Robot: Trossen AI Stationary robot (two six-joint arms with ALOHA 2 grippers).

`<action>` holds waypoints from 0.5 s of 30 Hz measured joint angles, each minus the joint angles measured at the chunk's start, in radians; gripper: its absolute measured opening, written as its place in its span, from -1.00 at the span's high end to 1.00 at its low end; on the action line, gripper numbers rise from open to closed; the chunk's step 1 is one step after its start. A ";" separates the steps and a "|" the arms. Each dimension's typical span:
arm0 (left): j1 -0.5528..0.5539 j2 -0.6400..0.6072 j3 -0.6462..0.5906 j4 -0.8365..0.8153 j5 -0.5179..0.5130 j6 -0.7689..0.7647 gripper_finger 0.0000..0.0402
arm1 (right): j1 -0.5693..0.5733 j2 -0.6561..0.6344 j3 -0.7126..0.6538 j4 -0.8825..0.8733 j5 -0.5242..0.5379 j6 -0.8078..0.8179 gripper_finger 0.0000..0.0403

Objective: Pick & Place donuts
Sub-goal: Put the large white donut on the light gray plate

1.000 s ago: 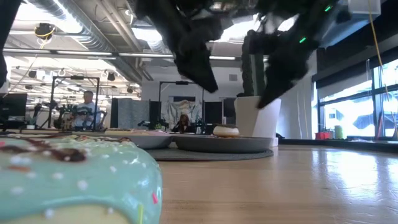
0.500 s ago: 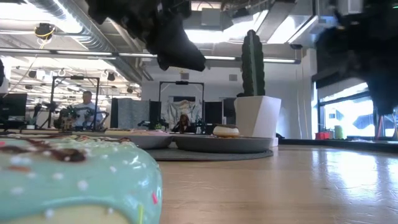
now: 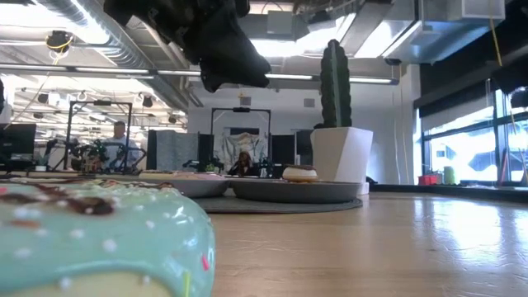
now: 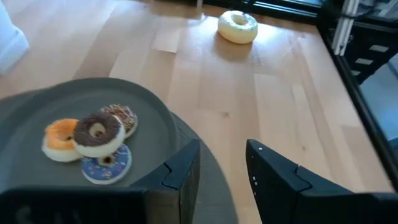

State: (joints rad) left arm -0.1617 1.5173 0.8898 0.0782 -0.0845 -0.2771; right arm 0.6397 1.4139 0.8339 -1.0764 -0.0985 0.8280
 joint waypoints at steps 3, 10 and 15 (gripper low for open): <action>-0.010 0.000 0.000 0.001 0.000 -0.025 0.39 | 0.013 0.000 -0.060 0.030 0.000 -0.022 0.49; -0.016 0.000 0.000 0.001 -0.003 -0.026 0.38 | 0.020 -0.001 -0.168 0.149 -0.004 -0.020 0.49; -0.013 0.000 0.000 0.001 -0.025 -0.025 0.39 | 0.020 -0.001 -0.160 0.150 -0.006 0.005 0.56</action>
State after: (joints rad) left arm -0.1749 1.5177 0.8898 0.0788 -0.1098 -0.3023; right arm 0.6598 1.4128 0.6734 -0.9263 -0.1043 0.8333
